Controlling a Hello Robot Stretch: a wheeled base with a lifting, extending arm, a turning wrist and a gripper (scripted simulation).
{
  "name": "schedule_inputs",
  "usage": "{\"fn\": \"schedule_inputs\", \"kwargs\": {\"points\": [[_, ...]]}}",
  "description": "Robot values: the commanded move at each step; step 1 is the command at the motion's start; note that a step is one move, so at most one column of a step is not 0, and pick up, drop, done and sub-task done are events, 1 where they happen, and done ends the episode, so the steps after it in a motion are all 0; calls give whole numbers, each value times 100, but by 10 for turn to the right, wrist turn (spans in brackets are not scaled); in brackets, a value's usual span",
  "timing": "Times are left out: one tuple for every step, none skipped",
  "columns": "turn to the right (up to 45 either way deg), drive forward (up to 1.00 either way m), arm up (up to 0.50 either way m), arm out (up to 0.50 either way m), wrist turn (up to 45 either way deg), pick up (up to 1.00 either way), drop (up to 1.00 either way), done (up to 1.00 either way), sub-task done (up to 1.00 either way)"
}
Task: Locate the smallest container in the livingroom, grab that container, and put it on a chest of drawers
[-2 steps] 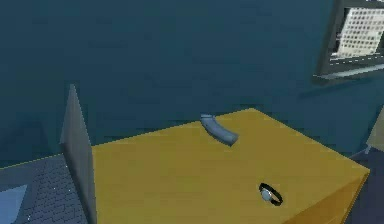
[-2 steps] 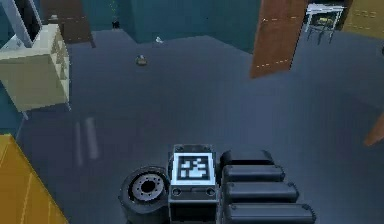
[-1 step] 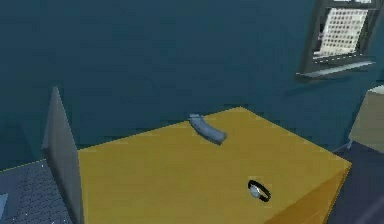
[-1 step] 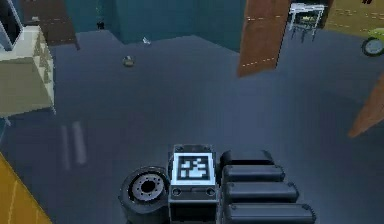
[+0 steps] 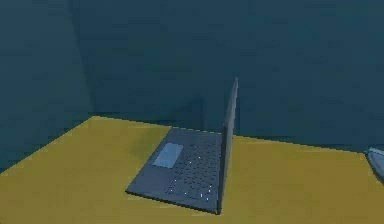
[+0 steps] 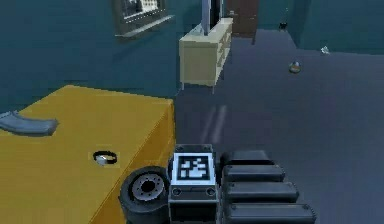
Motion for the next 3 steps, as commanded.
{"fn": "schedule_inputs", "kwargs": {"points": [[-60,0,0,0,0,0,0,0,0],[450,0,0,0,0,0,0,0,0],[150,0,0,0,0,0,0,0,0]]}}
